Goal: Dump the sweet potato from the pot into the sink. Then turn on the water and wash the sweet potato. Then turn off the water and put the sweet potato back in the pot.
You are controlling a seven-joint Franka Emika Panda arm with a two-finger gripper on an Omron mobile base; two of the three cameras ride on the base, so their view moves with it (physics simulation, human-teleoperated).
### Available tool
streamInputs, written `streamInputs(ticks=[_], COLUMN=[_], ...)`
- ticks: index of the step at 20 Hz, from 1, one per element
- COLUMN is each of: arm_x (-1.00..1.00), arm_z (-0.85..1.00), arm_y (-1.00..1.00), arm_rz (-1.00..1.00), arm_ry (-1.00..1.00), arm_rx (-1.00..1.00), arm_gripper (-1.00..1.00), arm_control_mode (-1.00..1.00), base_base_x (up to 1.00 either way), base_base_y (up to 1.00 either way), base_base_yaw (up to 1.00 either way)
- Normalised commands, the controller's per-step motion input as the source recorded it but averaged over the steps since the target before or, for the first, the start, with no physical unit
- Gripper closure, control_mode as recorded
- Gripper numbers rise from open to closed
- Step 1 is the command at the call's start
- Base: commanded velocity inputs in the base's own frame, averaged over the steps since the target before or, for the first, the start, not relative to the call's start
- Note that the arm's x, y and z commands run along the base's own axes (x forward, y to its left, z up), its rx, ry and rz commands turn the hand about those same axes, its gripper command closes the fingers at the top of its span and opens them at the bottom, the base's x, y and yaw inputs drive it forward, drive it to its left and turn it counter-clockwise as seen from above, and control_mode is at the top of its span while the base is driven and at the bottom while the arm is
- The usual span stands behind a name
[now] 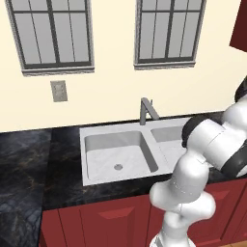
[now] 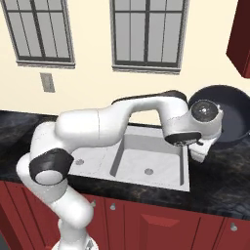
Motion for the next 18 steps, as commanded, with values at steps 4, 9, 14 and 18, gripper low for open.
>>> streamInputs(ticks=[4, 9, 14, 18], arm_x=[0.00, 0.12, 0.63, 0.87], arm_z=[0.66, 0.57, 0.43, 0.38], arm_y=[1.00, 0.99, 0.62, 0.24], arm_rz=[0.10, 0.11, 0.05, 0.01], arm_ry=[0.13, 0.21, 0.20, 0.13], arm_rx=[-0.35, -0.33, -0.25, -0.16], arm_gripper=[1.00, 1.00, 1.00, 1.00], arm_control_mode=[-1.00, -1.00, -1.00, -1.00], base_base_x=[0.00, 0.00, 0.00, 0.00], base_base_y=[0.00, 0.00, 0.00, 0.00], base_base_yaw=[0.00, 0.00, 0.00, 0.00])
